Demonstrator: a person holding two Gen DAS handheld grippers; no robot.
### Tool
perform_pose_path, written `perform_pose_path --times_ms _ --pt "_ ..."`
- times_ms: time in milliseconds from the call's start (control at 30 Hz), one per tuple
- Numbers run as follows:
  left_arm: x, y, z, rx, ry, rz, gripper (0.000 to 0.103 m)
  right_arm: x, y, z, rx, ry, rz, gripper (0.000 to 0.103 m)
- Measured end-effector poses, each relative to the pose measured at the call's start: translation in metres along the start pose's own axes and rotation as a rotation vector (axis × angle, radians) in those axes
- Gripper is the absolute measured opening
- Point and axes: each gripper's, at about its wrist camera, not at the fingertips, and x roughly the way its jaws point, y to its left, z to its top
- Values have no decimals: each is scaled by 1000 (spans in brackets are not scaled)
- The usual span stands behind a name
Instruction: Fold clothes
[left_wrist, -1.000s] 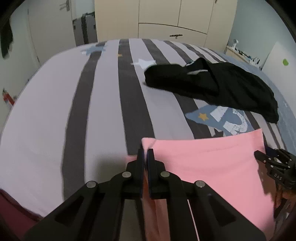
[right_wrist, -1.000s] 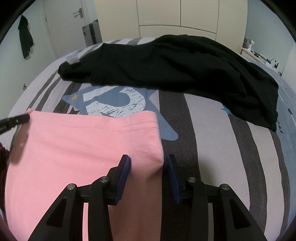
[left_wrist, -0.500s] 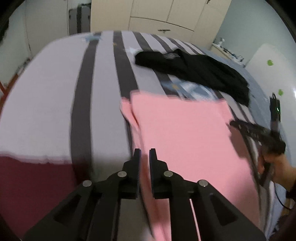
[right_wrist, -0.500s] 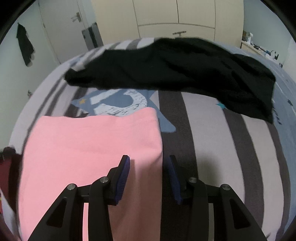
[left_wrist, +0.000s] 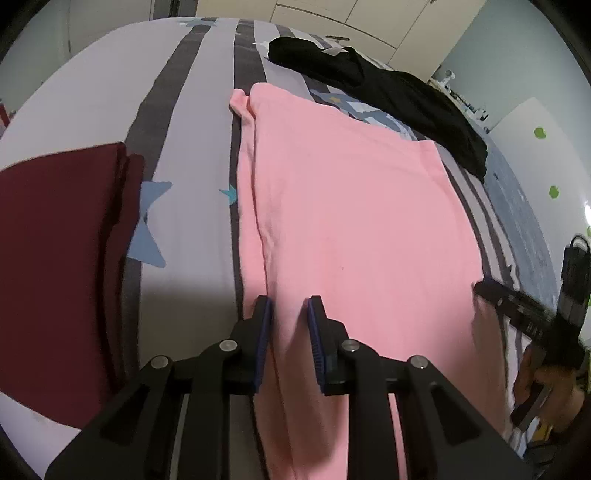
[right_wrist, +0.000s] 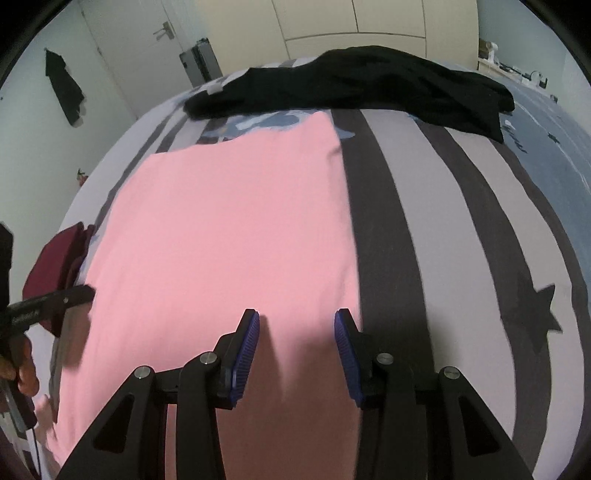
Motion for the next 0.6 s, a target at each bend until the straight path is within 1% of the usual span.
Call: perform_pose_path --times_ms 67,100,133,167,233,267,300,367,400,467,500,600 --pt "1 -2 -2 21 -3 14 17 3 3 -5 -12 6 -12 39" --pt "-1 -3 -2 36 -10 34 11 4 4 -6 -20 7 -20 39" --pt "-4 -2 -2 48 -21 64 5 5 5 -7 -29 7 -29 39" --pt "-7 1 -3 52 -25 102 5 6 5 -7 -39 6 -38 39" --pt "-11 10 -5 56 -29 183 0 6 5 -9 -49 0 -49 39" --pt "-14 14 -5 58 -32 224 0 6 6 -11 -55 -6 -53 39" --pt "-16 24 -6 32 -29 238 0 7 7 -12 -65 -12 -59 39" --pt "-28 40 -7 -41 -45 204 0 7 7 -13 -73 -18 -64 39" --pt "-35 40 -8 -46 -59 181 0 6 6 -14 -71 -19 -63 39" --pt "-46 31 -15 -18 -67 126 0 5 5 -14 -65 -22 -57 39" --pt "-52 22 -20 -1 -68 88 0 4 5 -14 -59 -23 -53 39" --pt "-64 -3 -41 30 -57 4 0 -2 2 -14 -25 -19 -35 39"
